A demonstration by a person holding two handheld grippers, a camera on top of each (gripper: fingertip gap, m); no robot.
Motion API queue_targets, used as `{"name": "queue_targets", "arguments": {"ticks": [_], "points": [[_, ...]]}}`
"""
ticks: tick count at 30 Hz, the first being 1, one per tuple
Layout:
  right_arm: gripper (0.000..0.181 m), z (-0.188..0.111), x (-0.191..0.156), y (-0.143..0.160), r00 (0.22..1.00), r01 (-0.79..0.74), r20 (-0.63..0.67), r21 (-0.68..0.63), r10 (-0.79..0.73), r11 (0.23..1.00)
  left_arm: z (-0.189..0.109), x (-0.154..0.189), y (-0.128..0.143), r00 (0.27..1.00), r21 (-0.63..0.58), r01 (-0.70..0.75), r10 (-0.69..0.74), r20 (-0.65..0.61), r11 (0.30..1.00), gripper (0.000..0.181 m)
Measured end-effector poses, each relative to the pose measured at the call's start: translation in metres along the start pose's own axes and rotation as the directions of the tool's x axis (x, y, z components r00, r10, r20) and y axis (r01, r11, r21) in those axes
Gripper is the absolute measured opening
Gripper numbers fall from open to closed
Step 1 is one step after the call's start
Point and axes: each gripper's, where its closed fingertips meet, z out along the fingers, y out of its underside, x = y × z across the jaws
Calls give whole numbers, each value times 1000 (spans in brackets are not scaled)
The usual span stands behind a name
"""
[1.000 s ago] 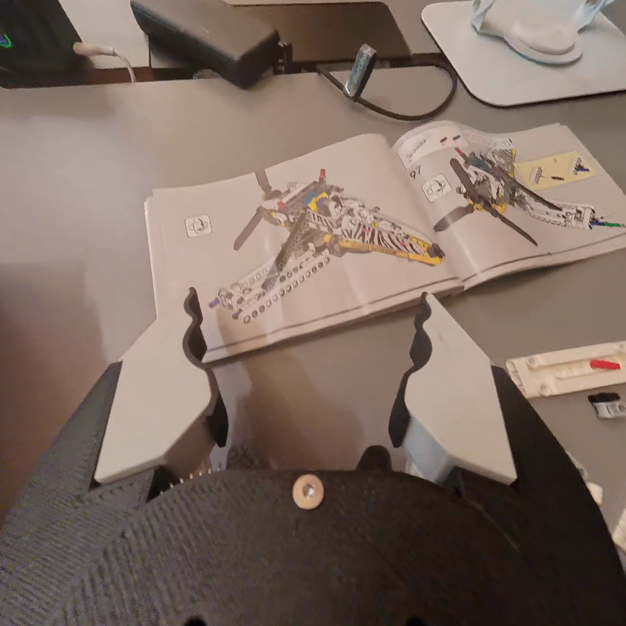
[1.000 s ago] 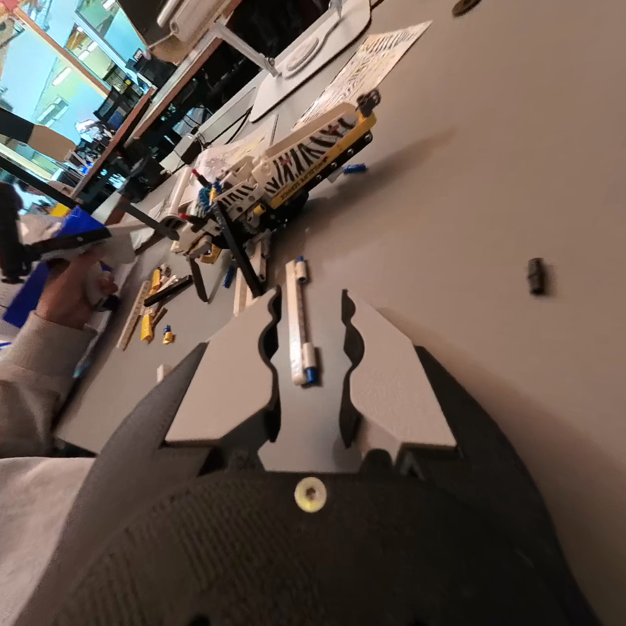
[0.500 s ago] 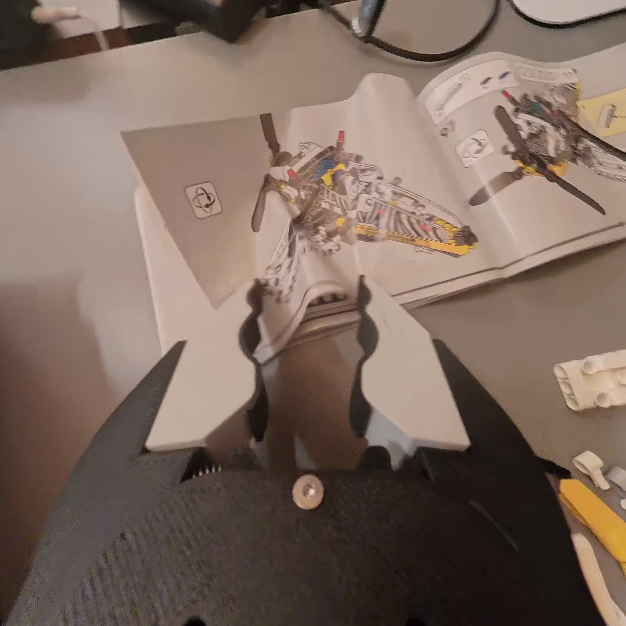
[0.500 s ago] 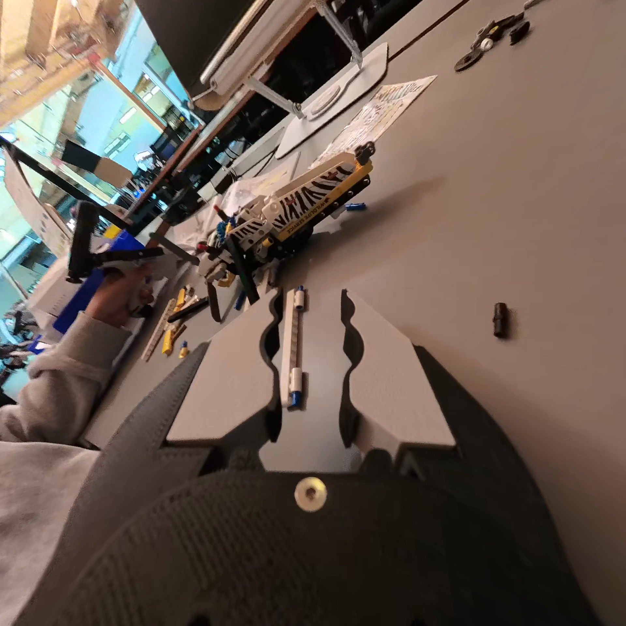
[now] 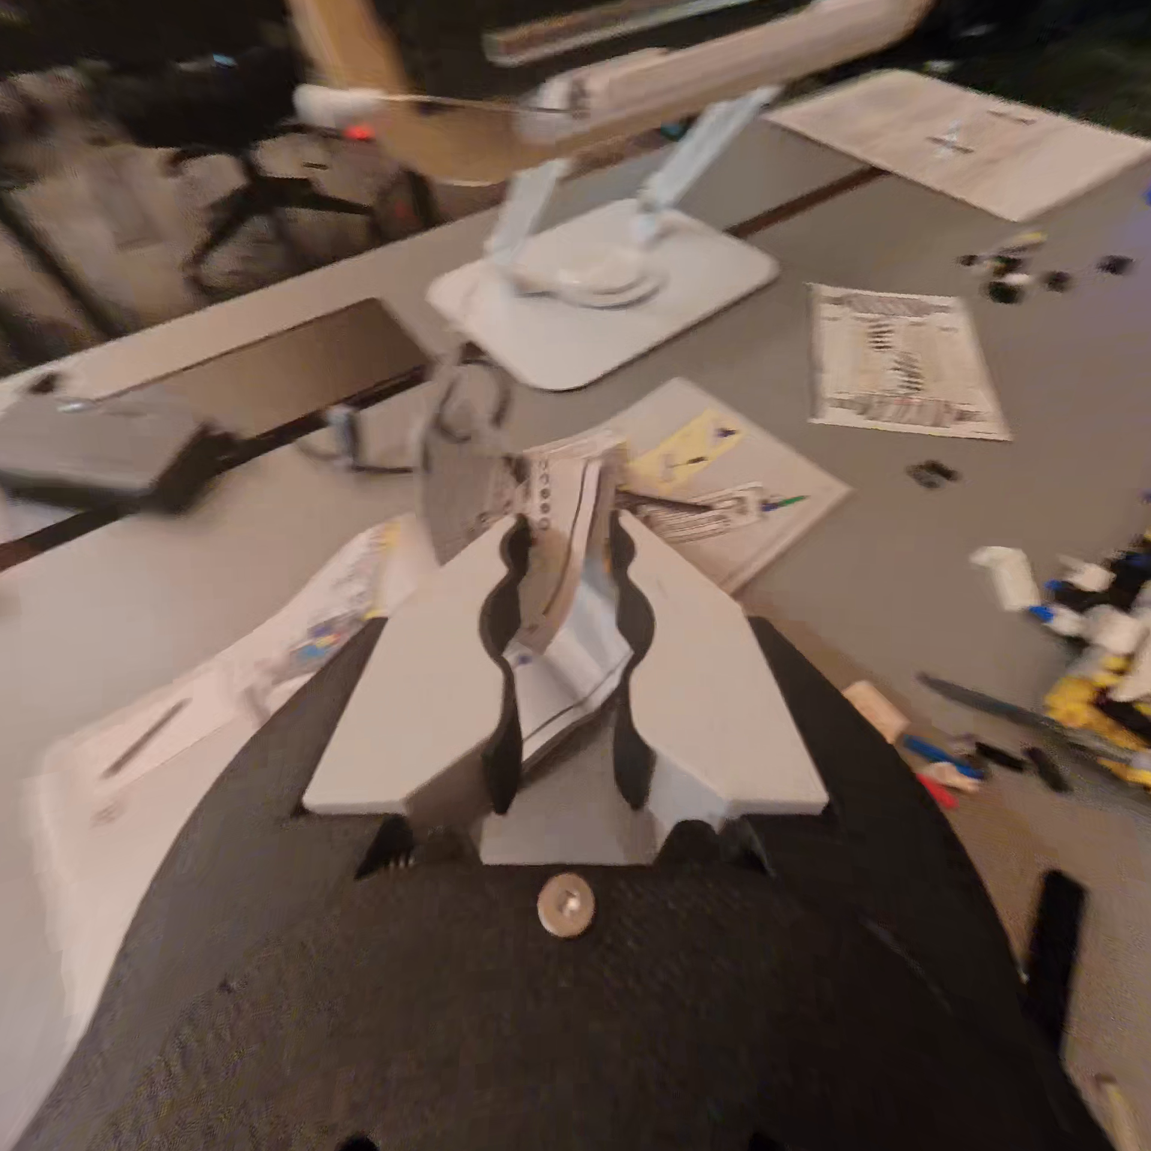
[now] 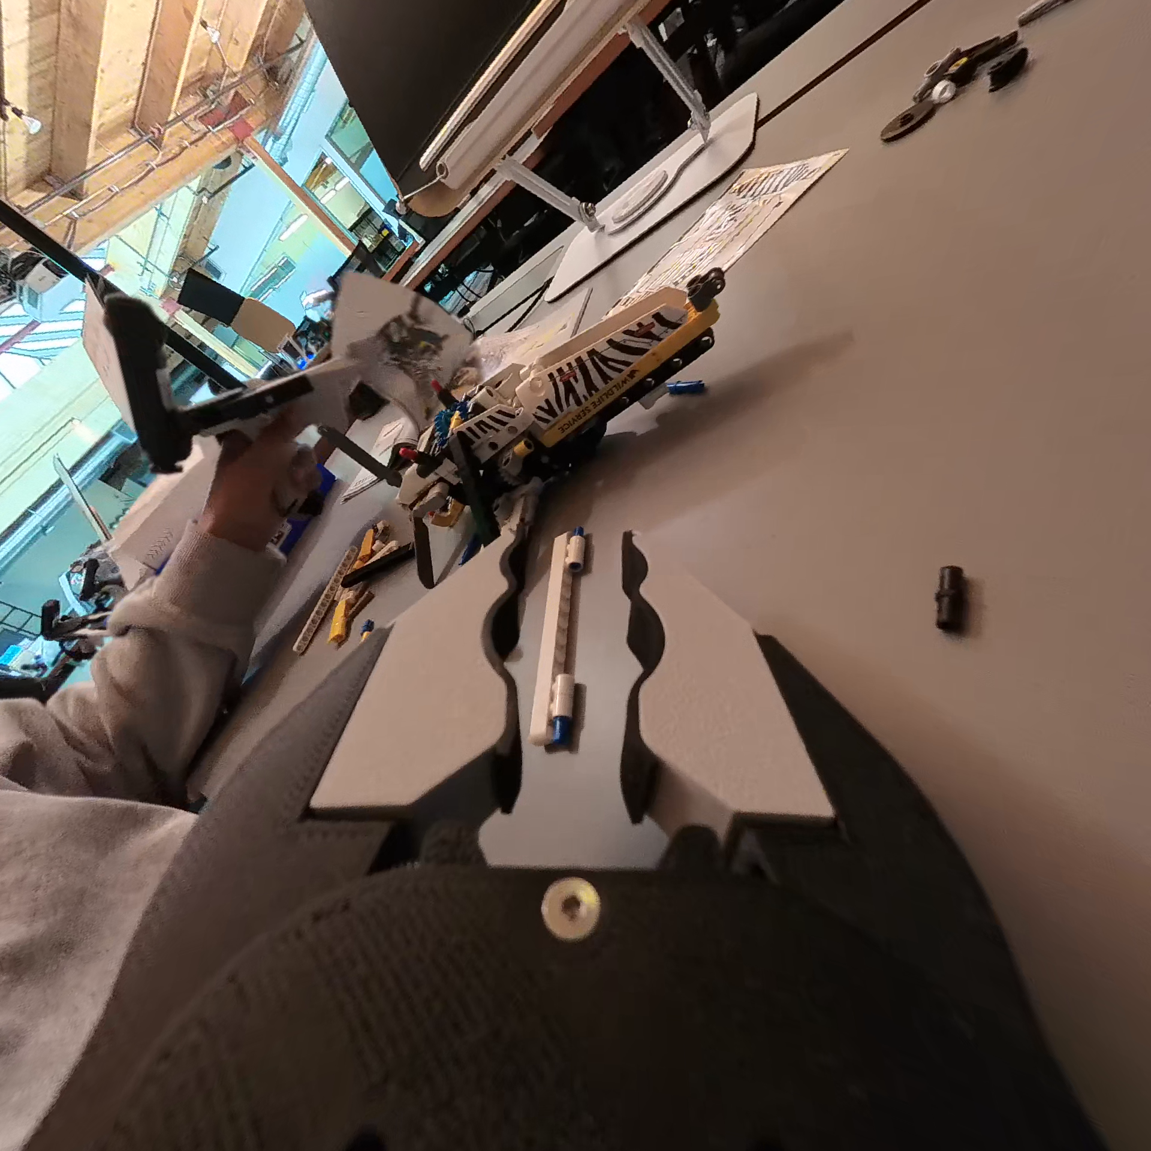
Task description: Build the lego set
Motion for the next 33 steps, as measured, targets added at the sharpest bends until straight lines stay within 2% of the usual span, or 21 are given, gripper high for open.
{"name": "queue_targets", "arguments": {"ticks": [1,2,3,4,7,9,12,14,16,19,20,22,26,29,31,33], "points": [[29,0,0,1,1000,2,2,-4,-2,1000,9,13,-1,999,-6,13,-13,-50,1000,43],[28,1,-1,1,1000,4,3,-10,-3,1000,16,18,0,998,-15,35,-36,-59,999,73],[28,1,-1,2,1000,3,2,-18,-3,1000,19,17,3,998,-26,60,-61,-29,998,95],[28,2,0,3,1000,1,-2,-27,-1,1000,17,14,2,997,-8,78,-78,-8,997,97],[27,2,0,3,1000,9,-4,-22,-9,1000,-11,15,-17,998,204,49,-39,-51,978,99],[22,-1,-3,-1,999,31,3,13,-31,999,-25,3,-18,1000,255,0,0,-1,967,97],[13,-3,-7,-3,998,67,11,41,-67,997,-27,-21,-1,999,188,-8,-2,53,982,100],[12,-2,-6,-2,998,67,6,35,-67,997,-32,-32,-6,995,265,85,-94,22,961,92],[12,-3,-5,-3,998,64,5,40,-64,997,-26,-25,-6,970,229,228,-200,-140,946,89],[9,-3,-6,-4,997,71,5,53,-72,996,-6,-2,5,867,42,384,-344,-361,922,86],[8,-3,-6,-4,997,72,4,52,-72,996,-2,4,8,845,13,402,-366,-390,915,86],[8,-3,-6,-3,998,69,2,49,-69,996,0,12,5,844,35,393,-345,-411,919,83],[8,-2,-6,-3,998,65,11,44,-66,997,14,31,-3,908,53,223,-188,-373,973,79],[8,-2,-7,-3,998,66,17,42,-67,997,27,46,-11,916,32,187,-163,-366,982,77],[8,-3,-7,-3,997,68,16,46,-69,997,26,32,-12,946,21,195,-183,-268,981,78],[8,-4,-8,-4,997,72,17,55,-73,996,13,0,-12,977,65,183,-174,-124,981,78]]}}
